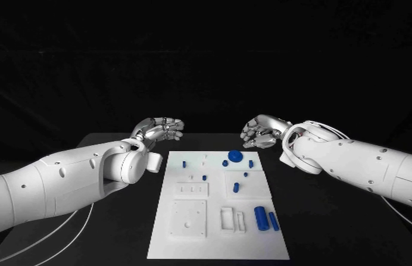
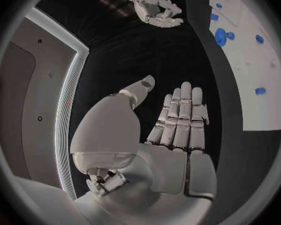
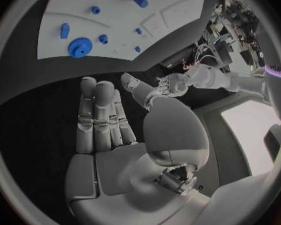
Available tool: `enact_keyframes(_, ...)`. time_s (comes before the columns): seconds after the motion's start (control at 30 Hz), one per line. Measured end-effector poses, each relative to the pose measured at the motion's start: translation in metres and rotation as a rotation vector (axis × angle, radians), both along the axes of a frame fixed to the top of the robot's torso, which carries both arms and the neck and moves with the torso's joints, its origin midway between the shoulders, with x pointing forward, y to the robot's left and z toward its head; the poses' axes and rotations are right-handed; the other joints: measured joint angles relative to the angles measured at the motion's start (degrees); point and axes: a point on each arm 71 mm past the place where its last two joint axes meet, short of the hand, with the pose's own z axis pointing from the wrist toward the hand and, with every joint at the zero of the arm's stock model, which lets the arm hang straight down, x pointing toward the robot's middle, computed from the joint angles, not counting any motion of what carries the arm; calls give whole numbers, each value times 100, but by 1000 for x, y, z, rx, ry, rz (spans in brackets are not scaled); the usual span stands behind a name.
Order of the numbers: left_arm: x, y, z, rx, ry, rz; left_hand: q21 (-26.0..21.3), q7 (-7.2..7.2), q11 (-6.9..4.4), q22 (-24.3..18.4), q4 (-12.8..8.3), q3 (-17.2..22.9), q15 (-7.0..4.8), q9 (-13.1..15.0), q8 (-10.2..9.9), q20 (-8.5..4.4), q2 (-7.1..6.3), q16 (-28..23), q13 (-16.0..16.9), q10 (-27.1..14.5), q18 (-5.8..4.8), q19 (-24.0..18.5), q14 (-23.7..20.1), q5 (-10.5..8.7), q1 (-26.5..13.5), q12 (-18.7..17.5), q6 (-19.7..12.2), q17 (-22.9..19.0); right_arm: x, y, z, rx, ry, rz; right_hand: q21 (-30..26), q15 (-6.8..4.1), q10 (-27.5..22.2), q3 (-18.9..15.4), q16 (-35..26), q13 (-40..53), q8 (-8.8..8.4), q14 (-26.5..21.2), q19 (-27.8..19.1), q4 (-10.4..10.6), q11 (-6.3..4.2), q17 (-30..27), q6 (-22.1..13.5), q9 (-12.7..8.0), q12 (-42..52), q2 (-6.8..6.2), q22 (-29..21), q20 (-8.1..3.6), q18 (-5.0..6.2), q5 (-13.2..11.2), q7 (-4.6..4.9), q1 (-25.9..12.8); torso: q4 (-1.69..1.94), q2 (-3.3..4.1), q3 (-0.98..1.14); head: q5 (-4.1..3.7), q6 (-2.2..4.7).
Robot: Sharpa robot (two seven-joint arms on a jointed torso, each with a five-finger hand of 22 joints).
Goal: Assemble the parts on the task board
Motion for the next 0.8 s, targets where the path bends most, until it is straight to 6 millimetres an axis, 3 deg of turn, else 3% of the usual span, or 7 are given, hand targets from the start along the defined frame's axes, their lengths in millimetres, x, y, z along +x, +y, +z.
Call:
enact_keyframes(0.3,-7,-4,16,-31,-20,-45,0,0,0,-1,-75,40,0,-26,-5,0,2,-47,-8,0,-4,0,0,0,-42,-32,0,-1,-7,25,2,-191,-117,93,911,12,-16,170,797,-22,-10,9,21,-21,16,329,-24,-6,-9,-63,0,-20,-1,0,23,-9,75,209,4,-31,102)
enact_keyframes(0.57,-13,-8,29,-44,-36,-75,0,0,0,-1,-110,47,-1,-32,-5,0,2,-47,-8,0,-8,0,-1,0,-42,-32,0,-1,-8,37,4,-275,-177,124,1084,15,-16,291,907,-22,-10,-38,28,-20,15,306,-26,-6,-8,-100,-1,-27,-4,-22,-16,28,135,392,4,-75,192)
enact_keyframes(0.8,-16,-12,36,-50,-48,-92,0,0,0,4,-110,47,-1,-37,-5,0,-21,-69,-7,0,-15,0,-2,0,-65,-53,0,-1,-7,45,4,-324,-211,135,1183,15,-16,420,992,-21,-10,-38,28,9,15,251,-7,6,-8,-134,-1,-32,-8,-129,-35,39,176,509,-10,-96,238)
